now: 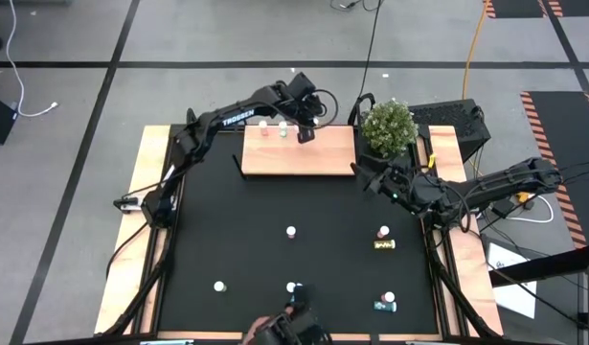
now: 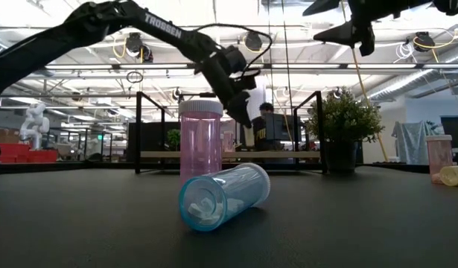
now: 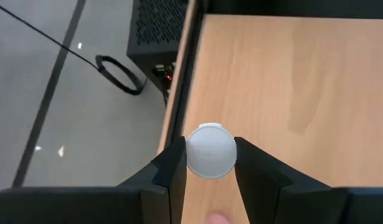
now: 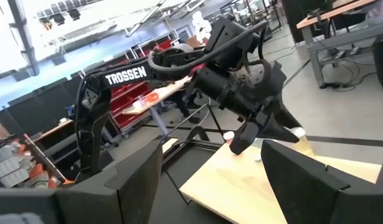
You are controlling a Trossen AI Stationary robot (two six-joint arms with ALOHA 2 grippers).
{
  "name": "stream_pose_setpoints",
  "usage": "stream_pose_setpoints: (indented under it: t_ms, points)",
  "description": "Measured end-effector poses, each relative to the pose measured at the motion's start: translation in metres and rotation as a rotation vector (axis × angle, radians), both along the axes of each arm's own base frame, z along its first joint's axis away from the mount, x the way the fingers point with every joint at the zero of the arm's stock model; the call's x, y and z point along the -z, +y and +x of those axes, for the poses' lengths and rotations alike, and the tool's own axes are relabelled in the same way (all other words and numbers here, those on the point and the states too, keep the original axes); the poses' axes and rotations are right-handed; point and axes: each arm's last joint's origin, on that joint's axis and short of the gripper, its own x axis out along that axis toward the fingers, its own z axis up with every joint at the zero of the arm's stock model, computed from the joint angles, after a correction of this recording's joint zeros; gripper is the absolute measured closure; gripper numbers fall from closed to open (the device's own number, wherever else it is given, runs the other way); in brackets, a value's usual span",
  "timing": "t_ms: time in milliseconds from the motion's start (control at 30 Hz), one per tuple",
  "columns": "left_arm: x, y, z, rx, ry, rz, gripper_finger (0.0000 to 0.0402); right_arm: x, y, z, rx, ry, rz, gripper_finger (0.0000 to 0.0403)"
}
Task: Pick and place medicine bottles onto shelf by color
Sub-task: Put the top left yellow pill bottle on the shelf
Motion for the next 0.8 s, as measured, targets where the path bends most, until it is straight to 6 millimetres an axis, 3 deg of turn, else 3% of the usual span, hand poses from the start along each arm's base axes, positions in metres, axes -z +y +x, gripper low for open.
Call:
stream_pose_setpoints:
  t_ms: [133,400,800]
  points:
    - [0.009,0.005,0.000,-0.007,0.004,-0.030,0.0284,0.000,-0.004,0.000,0.022,-0.003,0.000,0.0136]
    - [0.009,-0.007,0.008,0.077,0.007,-0.001,0.0284,0.000,-0.009,0.000,0.043,-0.004,0.001,0.0136]
    - [0.010,-0.005,0.006,0.103,0.017,0.018,0.0284,0.000,-0.009,0.001,0.034,-0.004,0.001,0.0136]
